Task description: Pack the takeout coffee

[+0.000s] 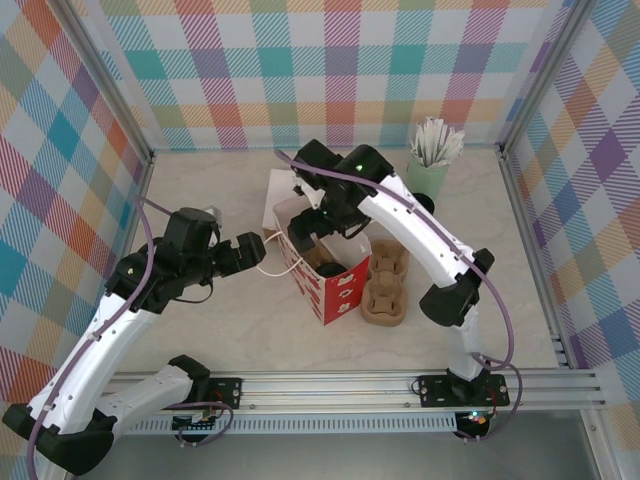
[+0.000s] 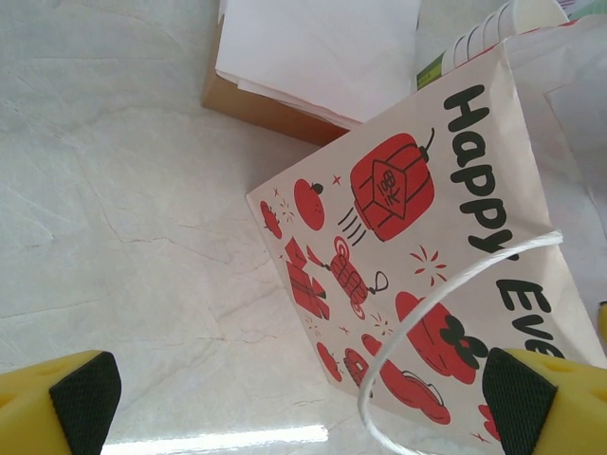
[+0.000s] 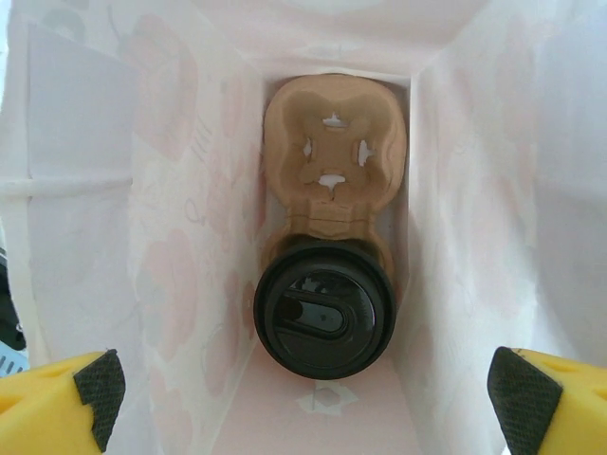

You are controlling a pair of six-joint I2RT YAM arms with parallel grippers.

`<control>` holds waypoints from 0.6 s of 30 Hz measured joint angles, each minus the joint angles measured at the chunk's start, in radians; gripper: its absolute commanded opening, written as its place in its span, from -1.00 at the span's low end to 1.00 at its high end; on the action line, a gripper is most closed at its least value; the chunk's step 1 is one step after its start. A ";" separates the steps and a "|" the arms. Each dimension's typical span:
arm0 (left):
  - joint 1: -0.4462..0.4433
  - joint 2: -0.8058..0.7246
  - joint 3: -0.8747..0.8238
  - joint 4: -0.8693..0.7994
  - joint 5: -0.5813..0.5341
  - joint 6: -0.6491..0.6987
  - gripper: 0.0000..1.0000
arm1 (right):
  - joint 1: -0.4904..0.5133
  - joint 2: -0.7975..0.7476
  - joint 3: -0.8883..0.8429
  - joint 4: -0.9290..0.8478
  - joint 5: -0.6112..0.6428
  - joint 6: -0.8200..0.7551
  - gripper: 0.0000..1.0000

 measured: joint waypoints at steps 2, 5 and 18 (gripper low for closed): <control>0.000 -0.001 0.000 0.001 -0.002 0.000 1.00 | -0.005 -0.008 0.008 -0.004 -0.003 0.001 1.00; 0.000 -0.002 0.000 0.003 -0.002 0.000 1.00 | -0.013 -0.025 0.021 -0.011 -0.008 0.004 1.00; 0.000 -0.003 0.000 0.003 -0.014 0.000 1.00 | -0.099 -0.174 0.036 -0.026 -0.053 0.021 0.96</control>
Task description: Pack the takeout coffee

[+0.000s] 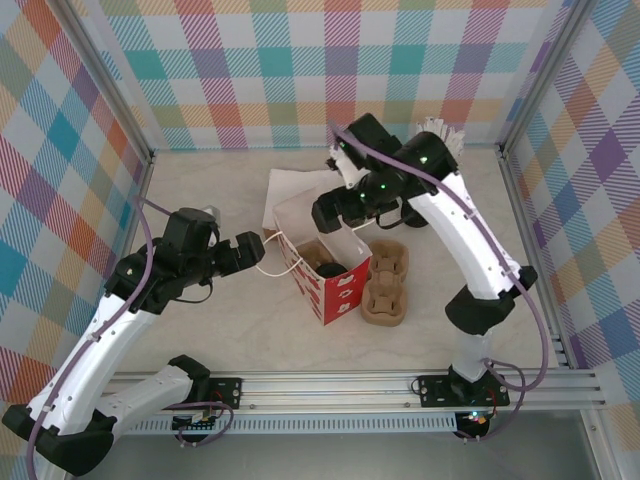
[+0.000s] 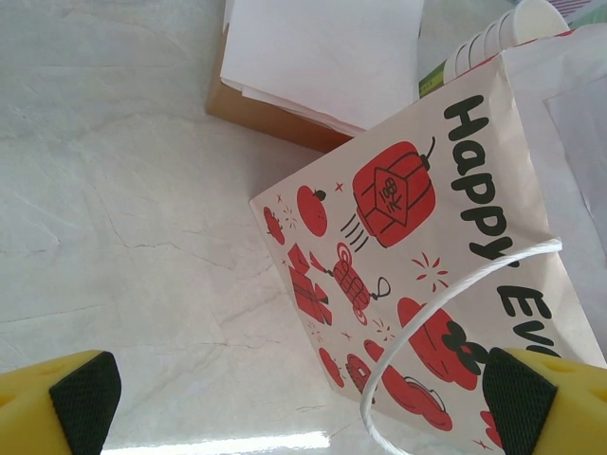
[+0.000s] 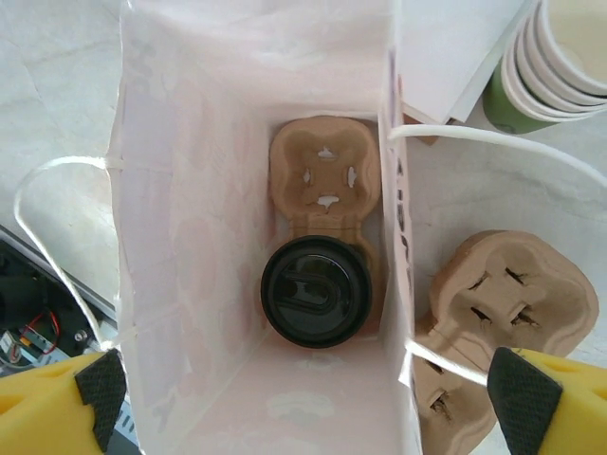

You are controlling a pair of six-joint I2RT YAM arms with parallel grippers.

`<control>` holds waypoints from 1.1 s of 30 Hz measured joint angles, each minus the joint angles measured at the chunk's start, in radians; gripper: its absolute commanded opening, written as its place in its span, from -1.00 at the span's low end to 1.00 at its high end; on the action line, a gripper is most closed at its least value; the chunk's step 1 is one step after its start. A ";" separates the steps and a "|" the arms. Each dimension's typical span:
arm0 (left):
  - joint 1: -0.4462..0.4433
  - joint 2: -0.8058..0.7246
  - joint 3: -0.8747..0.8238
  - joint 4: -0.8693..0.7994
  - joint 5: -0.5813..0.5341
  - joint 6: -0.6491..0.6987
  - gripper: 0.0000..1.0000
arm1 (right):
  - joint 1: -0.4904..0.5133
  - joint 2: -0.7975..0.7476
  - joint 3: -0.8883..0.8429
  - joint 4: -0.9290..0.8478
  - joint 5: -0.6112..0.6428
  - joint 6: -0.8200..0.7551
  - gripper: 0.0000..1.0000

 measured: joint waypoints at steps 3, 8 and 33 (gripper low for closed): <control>0.000 0.000 0.000 0.000 0.000 0.000 1.00 | -0.043 -0.029 -0.002 0.001 -0.021 0.001 0.94; 0.000 0.000 0.000 0.000 0.000 0.000 1.00 | -0.121 -0.083 -0.036 0.002 -0.050 0.001 0.89; 0.000 -0.029 0.000 -0.006 -0.008 -0.002 1.00 | -0.621 -0.183 -0.326 0.159 -0.084 -0.053 0.61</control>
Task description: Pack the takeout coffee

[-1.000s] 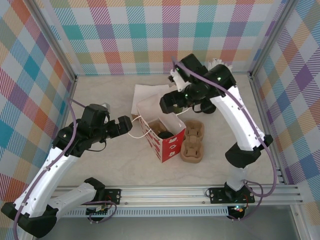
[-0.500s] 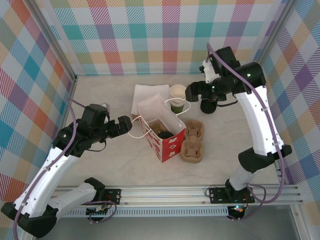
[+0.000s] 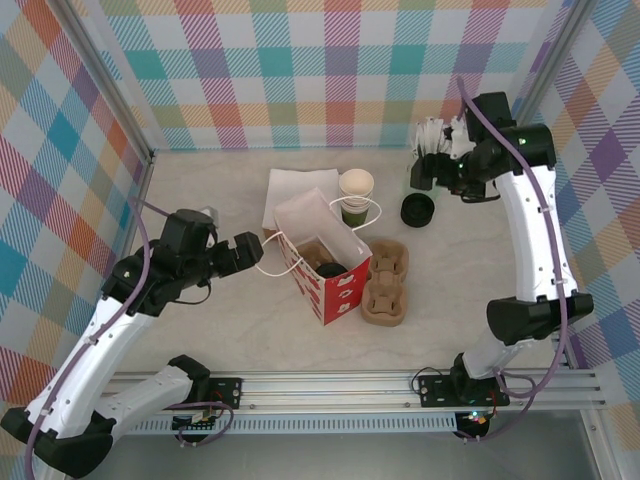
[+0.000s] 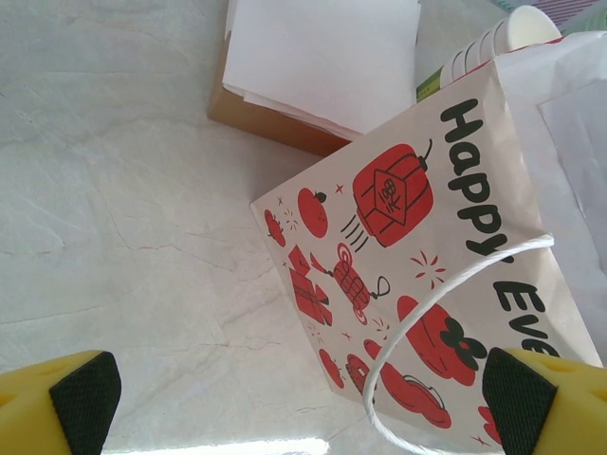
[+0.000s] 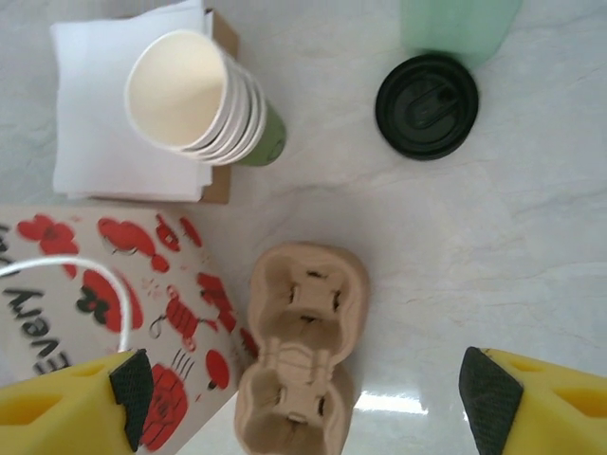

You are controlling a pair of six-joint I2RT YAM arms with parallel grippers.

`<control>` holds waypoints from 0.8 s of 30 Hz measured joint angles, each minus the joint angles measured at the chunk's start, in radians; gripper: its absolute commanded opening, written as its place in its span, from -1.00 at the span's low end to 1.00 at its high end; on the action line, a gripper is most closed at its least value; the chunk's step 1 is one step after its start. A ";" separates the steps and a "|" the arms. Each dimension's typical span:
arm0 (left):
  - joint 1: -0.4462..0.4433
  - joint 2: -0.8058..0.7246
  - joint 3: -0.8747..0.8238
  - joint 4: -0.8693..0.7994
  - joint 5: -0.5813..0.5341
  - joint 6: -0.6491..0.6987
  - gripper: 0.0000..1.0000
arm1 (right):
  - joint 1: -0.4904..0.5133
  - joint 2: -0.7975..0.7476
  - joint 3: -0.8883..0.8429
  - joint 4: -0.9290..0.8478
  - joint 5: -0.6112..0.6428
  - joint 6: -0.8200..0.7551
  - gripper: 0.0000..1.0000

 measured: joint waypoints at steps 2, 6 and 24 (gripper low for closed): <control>0.000 -0.011 -0.003 0.001 0.000 -0.002 1.00 | -0.018 0.023 0.000 0.022 0.017 -0.006 0.56; 0.000 -0.032 -0.016 -0.001 0.000 -0.003 1.00 | -0.056 0.084 0.000 0.073 0.046 -0.009 0.44; 0.000 -0.065 -0.035 -0.016 -0.011 -0.006 1.00 | -0.107 0.373 0.153 0.185 0.137 -0.013 -0.12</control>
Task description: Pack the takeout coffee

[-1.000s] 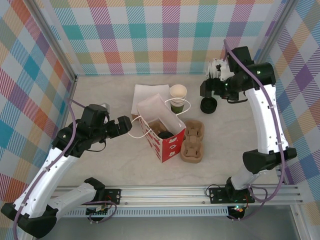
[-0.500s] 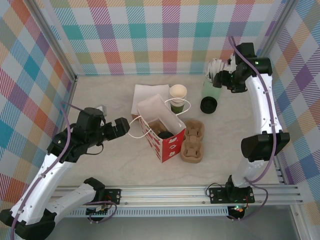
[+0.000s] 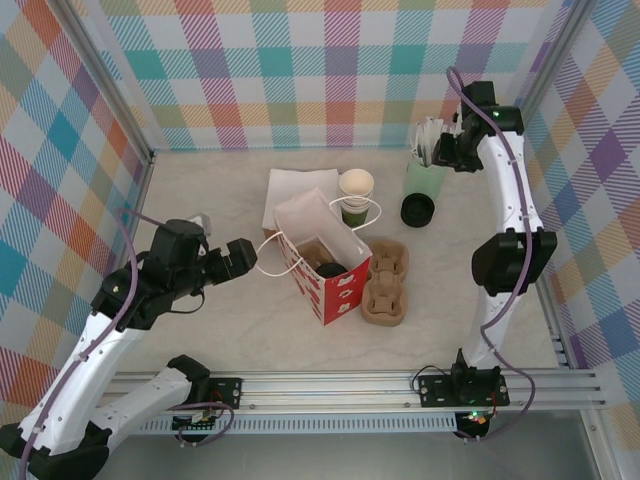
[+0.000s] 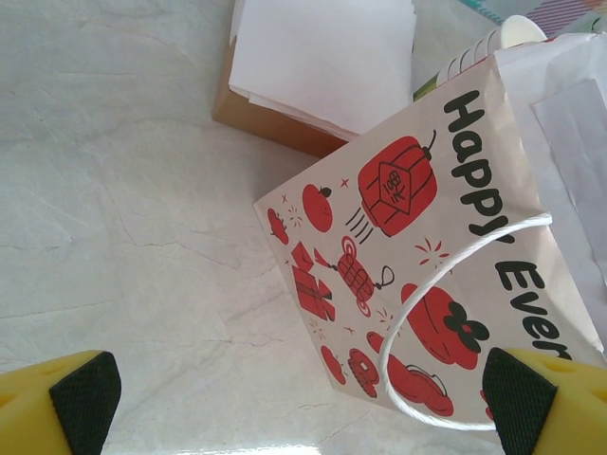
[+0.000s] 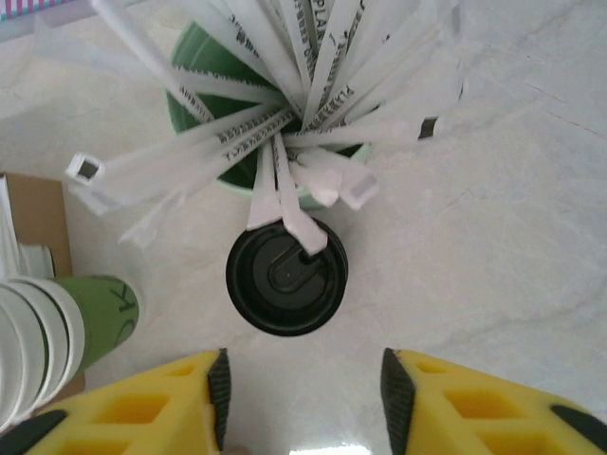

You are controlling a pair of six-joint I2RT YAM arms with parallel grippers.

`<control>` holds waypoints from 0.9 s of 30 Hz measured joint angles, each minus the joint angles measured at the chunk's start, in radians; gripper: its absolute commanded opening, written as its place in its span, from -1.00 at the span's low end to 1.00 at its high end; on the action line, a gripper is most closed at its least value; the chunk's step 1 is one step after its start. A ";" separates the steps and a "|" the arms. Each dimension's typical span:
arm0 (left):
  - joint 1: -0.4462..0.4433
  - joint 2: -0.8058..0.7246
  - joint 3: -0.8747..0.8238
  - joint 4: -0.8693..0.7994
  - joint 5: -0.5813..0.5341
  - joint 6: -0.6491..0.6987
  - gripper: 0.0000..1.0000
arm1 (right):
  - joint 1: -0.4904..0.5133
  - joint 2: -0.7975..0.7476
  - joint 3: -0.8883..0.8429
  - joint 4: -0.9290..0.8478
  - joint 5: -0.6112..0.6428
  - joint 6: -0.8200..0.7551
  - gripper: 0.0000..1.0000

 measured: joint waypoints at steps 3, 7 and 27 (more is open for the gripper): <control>0.000 0.000 -0.003 -0.002 -0.005 0.000 1.00 | 0.000 0.035 0.040 -0.002 0.000 0.000 -0.14; 0.000 0.000 -0.011 -0.003 -0.007 0.000 1.00 | 0.000 0.075 0.081 -0.001 0.000 -0.001 -0.15; 0.000 0.004 -0.012 -0.003 -0.008 0.000 1.00 | 0.000 0.153 0.124 -0.010 -0.002 -0.001 -0.61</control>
